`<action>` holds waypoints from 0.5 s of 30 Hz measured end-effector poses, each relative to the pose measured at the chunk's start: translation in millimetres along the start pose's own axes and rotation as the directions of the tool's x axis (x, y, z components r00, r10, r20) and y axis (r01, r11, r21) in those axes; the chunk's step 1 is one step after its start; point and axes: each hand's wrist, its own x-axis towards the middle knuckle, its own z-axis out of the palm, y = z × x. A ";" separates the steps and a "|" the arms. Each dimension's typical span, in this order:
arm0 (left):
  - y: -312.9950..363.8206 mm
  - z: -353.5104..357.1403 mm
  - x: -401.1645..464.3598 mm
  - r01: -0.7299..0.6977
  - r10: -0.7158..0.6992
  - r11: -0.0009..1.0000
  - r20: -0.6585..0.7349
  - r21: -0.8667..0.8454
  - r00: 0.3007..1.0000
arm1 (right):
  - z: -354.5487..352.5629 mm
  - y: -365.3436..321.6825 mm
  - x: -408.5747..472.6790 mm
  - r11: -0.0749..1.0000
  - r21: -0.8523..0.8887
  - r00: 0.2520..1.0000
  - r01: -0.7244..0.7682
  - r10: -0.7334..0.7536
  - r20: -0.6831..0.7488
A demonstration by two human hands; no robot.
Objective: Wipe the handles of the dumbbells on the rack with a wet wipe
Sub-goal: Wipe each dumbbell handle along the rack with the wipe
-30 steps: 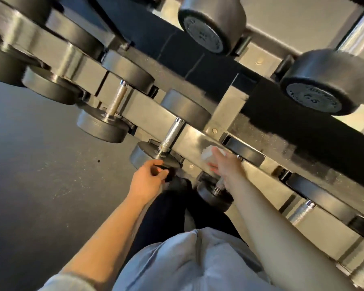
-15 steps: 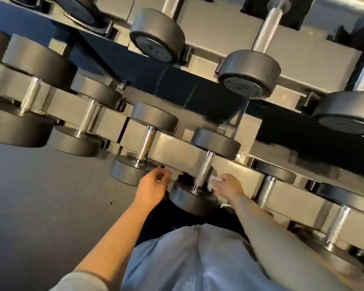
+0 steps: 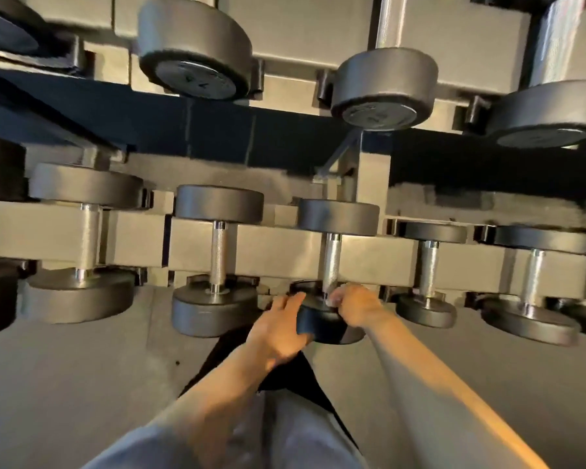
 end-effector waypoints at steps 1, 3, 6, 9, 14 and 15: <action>3.0 4.6 7.2 0.017 -0.018 1.000 0.037 0.020 0.999 | -3.7 -1.7 5.3 1.000 -0.002 1.000 0.003 -0.003 -0.005; 10.2 15.5 16.7 0.102 -0.101 0.995 0.100 -0.006 0.990 | -3.4 -9.6 19.1 0.999 -0.037 1.000 -0.005 0.004 -0.030; 23.9 35.6 26.6 0.176 -0.166 0.981 0.114 -0.080 0.979 | 11.8 -28.0 33.0 0.981 -0.195 0.994 0.009 -0.030 -0.106; 26.3 42.0 42.0 0.276 -0.256 0.935 0.114 -0.221 0.960 | 13.2 -24.6 37.2 0.962 -0.266 0.988 0.066 -0.101 -0.120; 17.8 43.3 50.8 0.331 -0.302 0.897 0.141 -0.293 0.943 | -0.3 28.8 27.1 0.982 -0.045 0.983 0.184 -0.185 -0.014; 18.9 42.1 50.5 0.336 -0.305 0.896 0.147 -0.291 0.941 | -3.8 35.3 25.2 0.985 -0.036 0.985 0.170 -0.170 -0.008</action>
